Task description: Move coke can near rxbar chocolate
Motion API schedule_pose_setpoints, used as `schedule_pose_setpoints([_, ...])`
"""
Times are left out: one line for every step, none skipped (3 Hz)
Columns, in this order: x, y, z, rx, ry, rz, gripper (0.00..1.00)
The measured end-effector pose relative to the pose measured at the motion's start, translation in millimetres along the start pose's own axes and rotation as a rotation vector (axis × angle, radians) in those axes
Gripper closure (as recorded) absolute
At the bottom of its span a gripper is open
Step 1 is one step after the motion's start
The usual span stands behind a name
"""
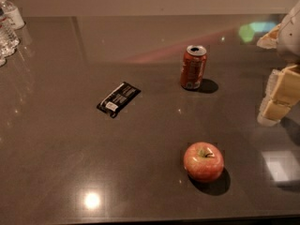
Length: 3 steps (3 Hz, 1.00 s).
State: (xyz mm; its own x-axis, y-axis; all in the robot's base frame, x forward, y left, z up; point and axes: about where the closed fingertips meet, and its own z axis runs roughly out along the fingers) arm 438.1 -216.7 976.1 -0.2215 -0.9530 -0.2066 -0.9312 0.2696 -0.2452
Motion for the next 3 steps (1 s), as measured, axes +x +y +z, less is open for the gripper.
schedule_pose_setpoints([0.0, 0.0, 0.0, 0.0, 0.0, 0.0, 0.0])
schedule_pose_setpoints([-4.0, -5.8, 5.8, -0.018, -0.033, 0.009, 0.0])
schedule_pose_setpoints([-9.3, -18.1, 22.8, -0.028, -0.105, 0.041, 0.0])
